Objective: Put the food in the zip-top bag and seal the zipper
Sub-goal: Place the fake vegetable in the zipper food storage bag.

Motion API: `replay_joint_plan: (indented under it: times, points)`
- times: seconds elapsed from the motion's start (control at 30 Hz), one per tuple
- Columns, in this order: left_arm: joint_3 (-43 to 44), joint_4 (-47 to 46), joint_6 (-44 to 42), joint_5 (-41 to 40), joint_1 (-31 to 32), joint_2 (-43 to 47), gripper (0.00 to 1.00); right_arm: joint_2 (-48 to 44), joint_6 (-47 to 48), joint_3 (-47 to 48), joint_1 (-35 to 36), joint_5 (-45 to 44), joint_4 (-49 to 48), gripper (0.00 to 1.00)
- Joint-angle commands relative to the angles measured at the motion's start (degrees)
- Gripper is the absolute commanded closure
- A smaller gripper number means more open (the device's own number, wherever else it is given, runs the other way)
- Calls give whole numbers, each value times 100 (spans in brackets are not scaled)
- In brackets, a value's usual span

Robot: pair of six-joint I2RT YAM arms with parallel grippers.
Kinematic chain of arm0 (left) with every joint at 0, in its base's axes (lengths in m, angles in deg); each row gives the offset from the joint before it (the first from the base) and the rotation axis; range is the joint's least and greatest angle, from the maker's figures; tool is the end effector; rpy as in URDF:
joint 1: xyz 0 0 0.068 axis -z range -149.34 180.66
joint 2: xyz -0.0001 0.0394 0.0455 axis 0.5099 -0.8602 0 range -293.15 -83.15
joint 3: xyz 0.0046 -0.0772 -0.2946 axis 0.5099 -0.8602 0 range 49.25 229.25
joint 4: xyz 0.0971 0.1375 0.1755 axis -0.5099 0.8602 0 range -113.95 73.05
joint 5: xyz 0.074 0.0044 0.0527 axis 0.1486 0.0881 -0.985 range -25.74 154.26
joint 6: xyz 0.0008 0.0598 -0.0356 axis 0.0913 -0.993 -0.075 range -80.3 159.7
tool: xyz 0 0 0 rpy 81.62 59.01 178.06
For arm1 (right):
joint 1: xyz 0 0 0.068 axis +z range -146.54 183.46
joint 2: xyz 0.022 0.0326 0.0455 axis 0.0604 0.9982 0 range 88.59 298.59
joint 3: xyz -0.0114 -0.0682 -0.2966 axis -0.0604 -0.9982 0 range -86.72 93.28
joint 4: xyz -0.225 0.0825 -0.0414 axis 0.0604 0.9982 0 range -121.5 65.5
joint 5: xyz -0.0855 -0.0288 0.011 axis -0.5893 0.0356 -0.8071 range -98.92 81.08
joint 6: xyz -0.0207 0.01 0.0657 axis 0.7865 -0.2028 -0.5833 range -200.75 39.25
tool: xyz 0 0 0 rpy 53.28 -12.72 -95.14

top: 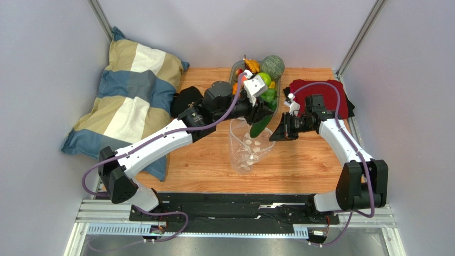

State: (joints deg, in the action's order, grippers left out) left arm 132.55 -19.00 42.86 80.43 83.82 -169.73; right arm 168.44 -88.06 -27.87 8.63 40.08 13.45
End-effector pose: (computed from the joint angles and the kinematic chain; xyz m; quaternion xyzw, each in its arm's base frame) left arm 0.2020 -0.2959 0.4384 0.3998 0.6395 -0.3996 0.5211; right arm 0.2401 0.0645 0.2793 -0.0697 0.8915 0.4237 0.1445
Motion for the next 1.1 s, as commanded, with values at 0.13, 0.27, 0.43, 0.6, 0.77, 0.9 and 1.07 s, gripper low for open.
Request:
replay_joint_plan:
  times: [0.13,0.27,0.43,0.6,0.77,0.9,1.07]
  points:
    - [-603,-856,-545,-288,1,-192,100,-14,-200,-14,-121,540,-223,100]
    - [-1070,-513,-404,-465,1,-43,100,135,-376,-23,-428,936,-294,100]
    - [-1423,-22,-63,-447,18,247,96,250,-517,-128,-464,1165,-461,100]
    - [-466,1846,545,-588,10,-330,57,189,-517,-207,-464,1060,-514,100]
    - [-192,1835,836,-175,-184,-27,25,66,-438,-286,-473,823,-522,100]
    - [282,1825,537,-96,-315,133,6,-22,-359,-348,-464,559,-505,100]
    - [1072,1720,353,-368,-921,-260,4,13,-341,-348,-464,506,-505,100]
